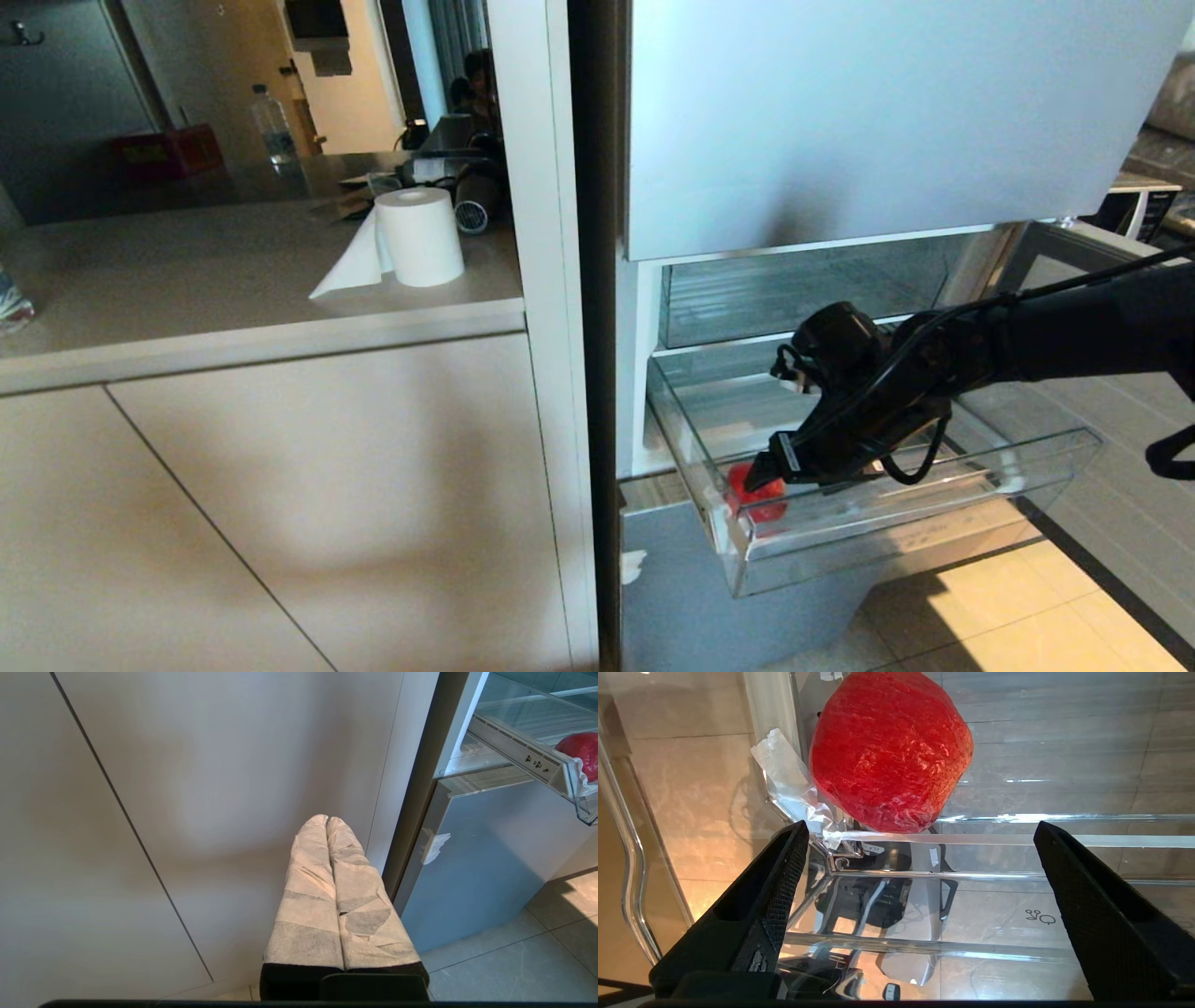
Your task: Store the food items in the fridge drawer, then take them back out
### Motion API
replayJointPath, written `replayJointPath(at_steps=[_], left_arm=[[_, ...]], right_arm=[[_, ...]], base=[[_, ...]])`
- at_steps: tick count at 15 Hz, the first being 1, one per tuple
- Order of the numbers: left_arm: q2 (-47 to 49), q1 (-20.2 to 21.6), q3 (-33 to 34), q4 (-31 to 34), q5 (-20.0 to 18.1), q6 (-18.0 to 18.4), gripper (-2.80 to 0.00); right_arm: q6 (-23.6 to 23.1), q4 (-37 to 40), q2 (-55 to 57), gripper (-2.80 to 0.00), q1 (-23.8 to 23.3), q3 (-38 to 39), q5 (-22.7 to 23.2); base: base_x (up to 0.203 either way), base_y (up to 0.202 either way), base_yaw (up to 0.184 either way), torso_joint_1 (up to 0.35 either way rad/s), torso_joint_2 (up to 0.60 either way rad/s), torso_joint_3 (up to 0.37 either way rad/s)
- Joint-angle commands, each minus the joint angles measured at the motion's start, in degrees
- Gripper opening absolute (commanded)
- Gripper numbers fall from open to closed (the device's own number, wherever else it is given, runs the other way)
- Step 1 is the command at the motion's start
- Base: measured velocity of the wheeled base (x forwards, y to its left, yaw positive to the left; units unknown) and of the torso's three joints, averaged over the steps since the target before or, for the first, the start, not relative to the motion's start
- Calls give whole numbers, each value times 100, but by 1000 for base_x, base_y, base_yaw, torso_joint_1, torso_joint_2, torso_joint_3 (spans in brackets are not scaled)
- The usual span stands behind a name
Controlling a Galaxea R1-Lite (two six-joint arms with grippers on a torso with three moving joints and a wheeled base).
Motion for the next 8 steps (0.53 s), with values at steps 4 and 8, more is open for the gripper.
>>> replayJointPath(at_steps=[4, 8], left_arm=[[-2, 1, 9, -2, 0, 0, -280], [0, 1, 9, -2, 0, 0, -280]], right_arm=[[441, -515, 33, 0, 76, 63, 22], [480, -506, -24, 0, 76, -300, -245]], base=[[0, 0, 0, 0, 0, 0], [0, 0, 0, 0, 0, 0]])
